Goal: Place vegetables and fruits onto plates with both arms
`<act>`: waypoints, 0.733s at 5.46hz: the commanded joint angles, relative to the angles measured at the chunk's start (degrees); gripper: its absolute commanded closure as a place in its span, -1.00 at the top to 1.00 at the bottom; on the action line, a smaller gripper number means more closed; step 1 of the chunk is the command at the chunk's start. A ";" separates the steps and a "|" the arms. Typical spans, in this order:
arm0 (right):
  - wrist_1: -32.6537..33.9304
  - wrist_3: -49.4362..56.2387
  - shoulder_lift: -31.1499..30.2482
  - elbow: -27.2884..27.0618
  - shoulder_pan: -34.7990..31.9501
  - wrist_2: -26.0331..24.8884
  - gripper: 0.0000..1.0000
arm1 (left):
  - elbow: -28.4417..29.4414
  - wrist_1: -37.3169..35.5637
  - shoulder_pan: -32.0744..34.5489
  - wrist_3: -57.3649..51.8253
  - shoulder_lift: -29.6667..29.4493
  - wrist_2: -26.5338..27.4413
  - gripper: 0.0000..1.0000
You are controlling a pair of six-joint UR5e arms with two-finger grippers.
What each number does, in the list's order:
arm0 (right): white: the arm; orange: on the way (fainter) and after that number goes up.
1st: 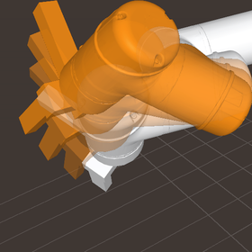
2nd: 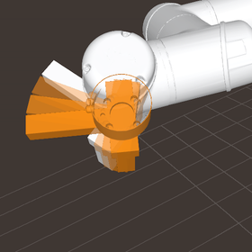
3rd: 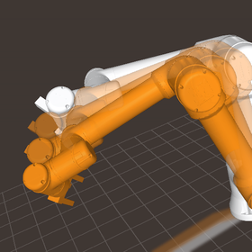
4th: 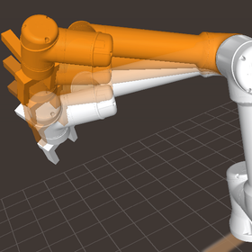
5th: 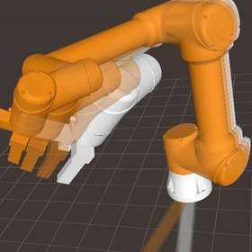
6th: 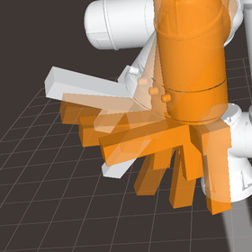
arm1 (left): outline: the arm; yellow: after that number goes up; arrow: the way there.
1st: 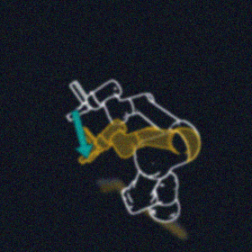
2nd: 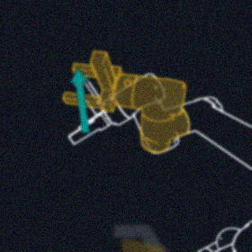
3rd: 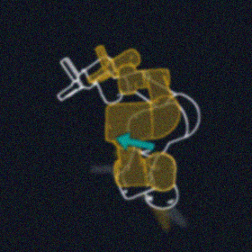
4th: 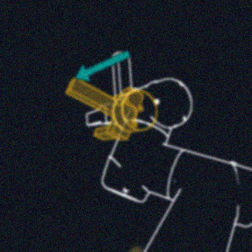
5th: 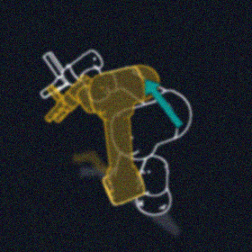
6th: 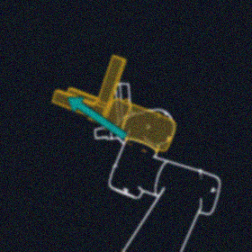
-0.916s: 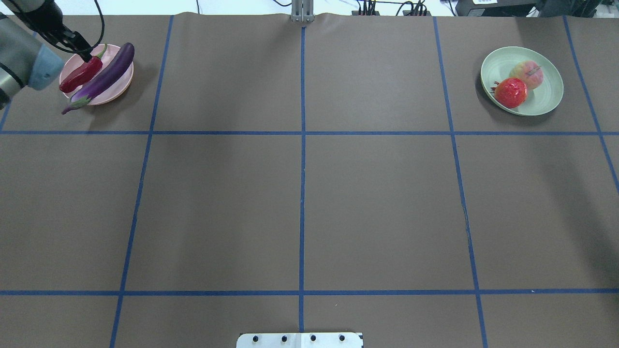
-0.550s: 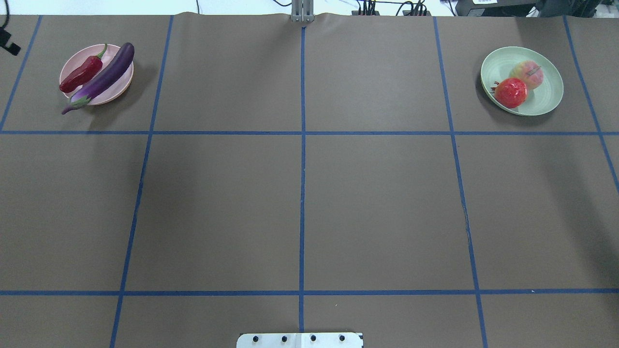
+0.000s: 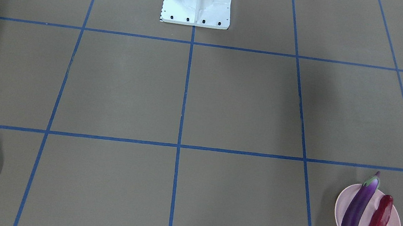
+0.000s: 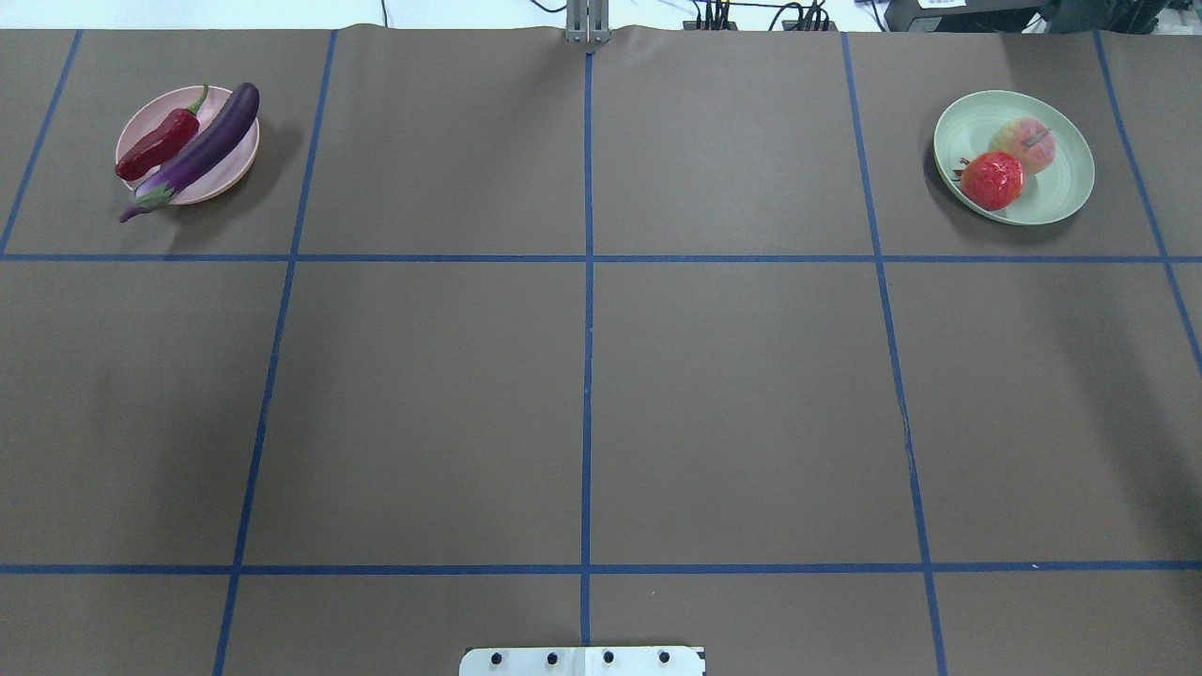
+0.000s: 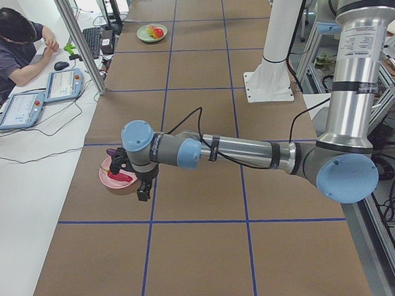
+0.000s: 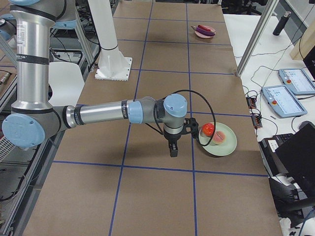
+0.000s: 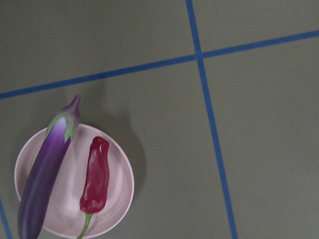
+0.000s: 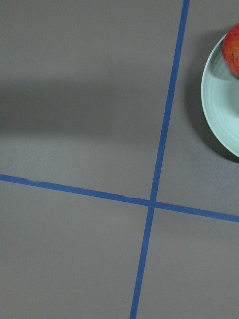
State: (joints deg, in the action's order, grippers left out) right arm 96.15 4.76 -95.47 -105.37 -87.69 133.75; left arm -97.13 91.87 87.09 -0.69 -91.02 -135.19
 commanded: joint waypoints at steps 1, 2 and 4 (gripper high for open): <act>-0.09 -0.02 -0.33 -0.28 -0.02 0.02 1.00 | -6.13 -2.13 0.97 -4.31 10.39 1.95 1.00; -0.09 0.07 -0.42 -0.19 0.07 0.02 1.00 | -5.88 -1.87 1.24 -4.31 13.12 1.86 1.00; -0.09 0.16 -0.42 -0.54 -0.02 0.11 1.00 | -7.62 -1.43 3.09 -4.23 13.77 1.33 1.00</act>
State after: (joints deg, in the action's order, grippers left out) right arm 96.06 4.90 -95.92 -105.73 -87.69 133.80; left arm -103.97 90.43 89.60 -5.01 -77.41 -133.67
